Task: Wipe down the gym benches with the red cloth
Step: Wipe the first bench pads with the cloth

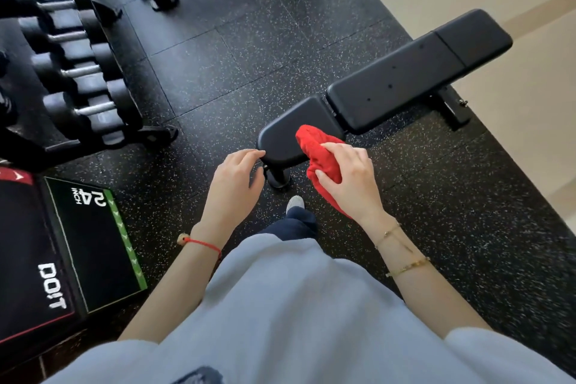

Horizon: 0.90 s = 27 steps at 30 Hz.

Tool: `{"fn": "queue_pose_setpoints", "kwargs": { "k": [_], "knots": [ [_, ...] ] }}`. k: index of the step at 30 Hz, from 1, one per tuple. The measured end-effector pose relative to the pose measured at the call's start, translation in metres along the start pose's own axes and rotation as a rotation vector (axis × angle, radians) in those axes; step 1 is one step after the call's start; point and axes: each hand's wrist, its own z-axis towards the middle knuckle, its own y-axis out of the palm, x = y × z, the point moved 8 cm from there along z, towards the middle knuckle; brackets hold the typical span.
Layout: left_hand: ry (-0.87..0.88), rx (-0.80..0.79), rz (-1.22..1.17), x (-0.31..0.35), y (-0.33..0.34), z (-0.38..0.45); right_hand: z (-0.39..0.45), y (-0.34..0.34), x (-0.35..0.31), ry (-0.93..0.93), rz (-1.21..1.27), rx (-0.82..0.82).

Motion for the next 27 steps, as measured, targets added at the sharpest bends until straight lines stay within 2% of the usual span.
{"fn": "queue_pose_setpoints", "kwargs": {
  "k": [9, 15, 20, 27],
  "knots": [
    [-0.054, 0.022, -0.008, 0.001, 0.024, 0.084, 0.101, 0.004, 0.032, -0.057, -0.019, -0.090],
    [-0.155, 0.061, 0.020, -0.006, 0.044, 0.114, 0.151, 0.017, 0.065, -0.120, -0.051, -0.206],
    [-0.281, 0.108, 0.055, -0.018, 0.081, 0.136, 0.188, 0.041, 0.102, -0.163, -0.097, -0.322],
    [-0.380, 0.177, 0.066, -0.050, 0.151, 0.169, 0.236, 0.102, 0.157, -0.250, -0.169, -0.365]
  ]
}}
